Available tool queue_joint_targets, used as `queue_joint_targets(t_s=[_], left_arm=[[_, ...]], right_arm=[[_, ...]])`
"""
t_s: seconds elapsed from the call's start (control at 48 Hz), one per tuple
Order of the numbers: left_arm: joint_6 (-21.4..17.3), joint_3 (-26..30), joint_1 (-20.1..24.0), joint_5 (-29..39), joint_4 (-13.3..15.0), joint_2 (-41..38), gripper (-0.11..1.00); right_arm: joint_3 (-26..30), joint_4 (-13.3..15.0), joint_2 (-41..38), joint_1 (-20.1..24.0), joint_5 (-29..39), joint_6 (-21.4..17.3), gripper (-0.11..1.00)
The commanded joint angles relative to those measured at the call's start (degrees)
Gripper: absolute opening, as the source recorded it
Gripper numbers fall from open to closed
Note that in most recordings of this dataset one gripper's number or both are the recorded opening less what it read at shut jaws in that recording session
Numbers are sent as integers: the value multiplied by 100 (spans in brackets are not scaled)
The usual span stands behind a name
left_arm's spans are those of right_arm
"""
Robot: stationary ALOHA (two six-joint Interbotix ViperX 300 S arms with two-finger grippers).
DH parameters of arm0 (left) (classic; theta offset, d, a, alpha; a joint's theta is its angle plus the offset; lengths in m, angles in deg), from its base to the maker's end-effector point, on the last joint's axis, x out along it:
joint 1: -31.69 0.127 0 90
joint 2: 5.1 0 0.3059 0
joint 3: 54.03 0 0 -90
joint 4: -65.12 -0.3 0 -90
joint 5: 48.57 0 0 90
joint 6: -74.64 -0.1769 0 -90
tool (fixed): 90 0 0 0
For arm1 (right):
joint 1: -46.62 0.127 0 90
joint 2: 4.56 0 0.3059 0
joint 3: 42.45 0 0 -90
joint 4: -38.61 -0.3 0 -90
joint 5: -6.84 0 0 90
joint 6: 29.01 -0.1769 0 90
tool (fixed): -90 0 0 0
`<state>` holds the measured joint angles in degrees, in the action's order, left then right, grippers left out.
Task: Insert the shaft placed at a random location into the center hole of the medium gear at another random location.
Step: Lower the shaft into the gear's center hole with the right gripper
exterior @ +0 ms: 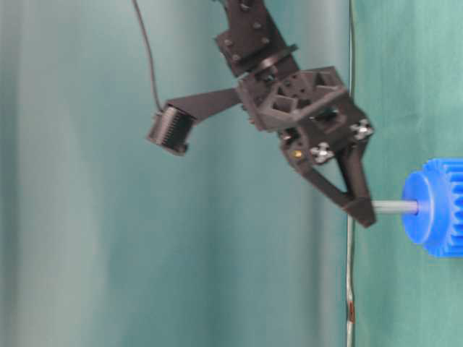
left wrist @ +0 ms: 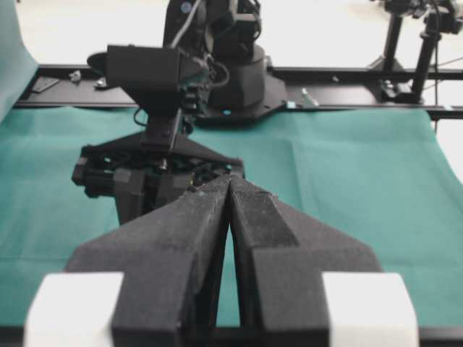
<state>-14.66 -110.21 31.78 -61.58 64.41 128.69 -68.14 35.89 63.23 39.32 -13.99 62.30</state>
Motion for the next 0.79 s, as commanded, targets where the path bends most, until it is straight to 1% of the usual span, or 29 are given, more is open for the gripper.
queue_joint_targets(t_s=[0.0,0.771], left_arm=[[9,105,0,-26,-9,-44,0],[9,97,0,-18,-9,-44,0]], right_arm=[[105,-35,79,0,-44,-18,14],[193,-62,-272,105,-193,-26,14]])
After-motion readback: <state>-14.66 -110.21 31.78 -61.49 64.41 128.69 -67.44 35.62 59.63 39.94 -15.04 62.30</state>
